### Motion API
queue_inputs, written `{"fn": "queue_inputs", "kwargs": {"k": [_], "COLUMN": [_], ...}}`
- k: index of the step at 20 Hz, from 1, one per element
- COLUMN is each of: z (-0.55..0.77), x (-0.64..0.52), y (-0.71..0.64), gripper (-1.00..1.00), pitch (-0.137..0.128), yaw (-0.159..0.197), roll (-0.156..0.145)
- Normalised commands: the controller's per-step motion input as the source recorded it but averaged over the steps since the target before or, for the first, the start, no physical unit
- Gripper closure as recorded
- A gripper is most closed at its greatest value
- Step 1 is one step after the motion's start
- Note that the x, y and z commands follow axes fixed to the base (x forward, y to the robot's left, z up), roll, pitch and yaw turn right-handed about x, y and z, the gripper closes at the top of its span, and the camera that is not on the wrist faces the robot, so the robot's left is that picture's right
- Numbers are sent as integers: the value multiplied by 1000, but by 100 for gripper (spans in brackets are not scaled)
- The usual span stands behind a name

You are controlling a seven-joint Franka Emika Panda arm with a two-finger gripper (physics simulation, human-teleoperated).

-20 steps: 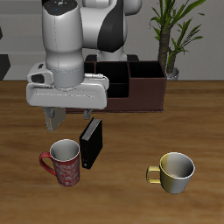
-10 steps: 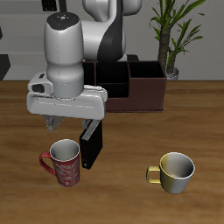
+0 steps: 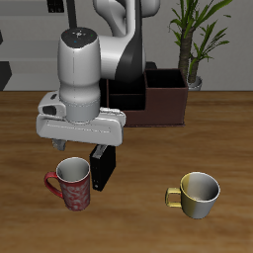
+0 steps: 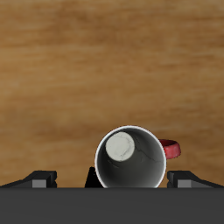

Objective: Place the red mug into the back desk caddy's right compartment

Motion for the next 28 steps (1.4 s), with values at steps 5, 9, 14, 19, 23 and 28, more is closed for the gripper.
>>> {"fn": "queue_inputs", "kwargs": {"k": [5,9,14,19,23,28], "z": [-129,-182,-151,-120,-172,-238], "x": [59,94,53,37,7,3], "y": [30,123,212,63,-42,-87], "gripper": [-100,-100,-100,-100,-100,-100], "pitch": [-6,8,2,7,12,38], "yaw": [-8,-9,-6,-22,-29,-23], "roll": [-14,-2,5,10,-9,-14]}}
